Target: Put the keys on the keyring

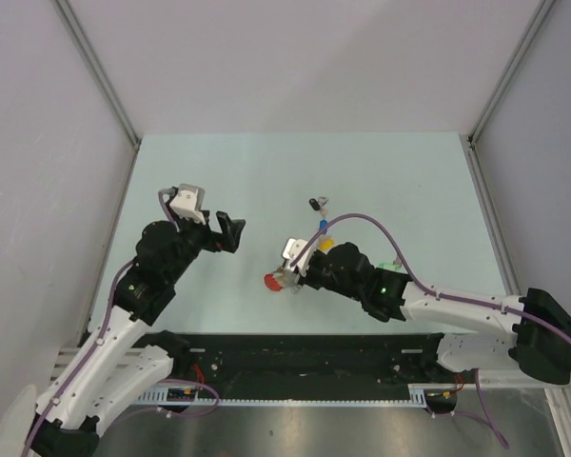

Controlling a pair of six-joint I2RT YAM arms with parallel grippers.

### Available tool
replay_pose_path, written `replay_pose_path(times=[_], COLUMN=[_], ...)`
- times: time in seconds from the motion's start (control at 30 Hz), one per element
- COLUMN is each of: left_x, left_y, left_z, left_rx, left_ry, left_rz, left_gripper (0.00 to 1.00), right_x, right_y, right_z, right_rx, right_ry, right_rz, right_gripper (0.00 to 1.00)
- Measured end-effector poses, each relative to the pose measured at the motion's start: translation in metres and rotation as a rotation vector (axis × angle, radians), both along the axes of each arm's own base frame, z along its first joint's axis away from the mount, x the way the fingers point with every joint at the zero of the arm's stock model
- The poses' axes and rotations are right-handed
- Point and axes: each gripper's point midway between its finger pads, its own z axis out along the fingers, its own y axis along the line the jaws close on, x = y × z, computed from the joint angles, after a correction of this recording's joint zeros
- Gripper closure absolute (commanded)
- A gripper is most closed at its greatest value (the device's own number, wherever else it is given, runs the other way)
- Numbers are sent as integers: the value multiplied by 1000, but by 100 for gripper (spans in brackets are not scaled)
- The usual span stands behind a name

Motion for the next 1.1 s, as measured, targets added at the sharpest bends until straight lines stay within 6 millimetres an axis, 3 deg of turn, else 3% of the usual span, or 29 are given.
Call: replay_pose_path(times=[0.37,0.53,0.63,0.7,0.93,1.1], left_x=[-2,-3,-3,-3,-2,0], left_y=[23,32,37,40,48,52], left_z=[9,6,0,-3,-4,-6], left_rx=[-7,12,27,32,47,56], left_ry=[-37,-44,-38,-35,-42,-40], left_rz=[63,98,117,131,172,187], left_gripper=[0,0,0,0,0,0], right_x=[50,53,45,31,-18,-32], right_y=[-4,2,10,17,33,39], right_z=[-4,-16,-33,-55,-106,-120], right_rx=[-53,-91,-129,-185,-292,-287], right_ry=[-6,5,27,62,195,277], right_rz=[-92,-82,-58,-21,108,152], right_gripper=[100,100,100,100,100,100])
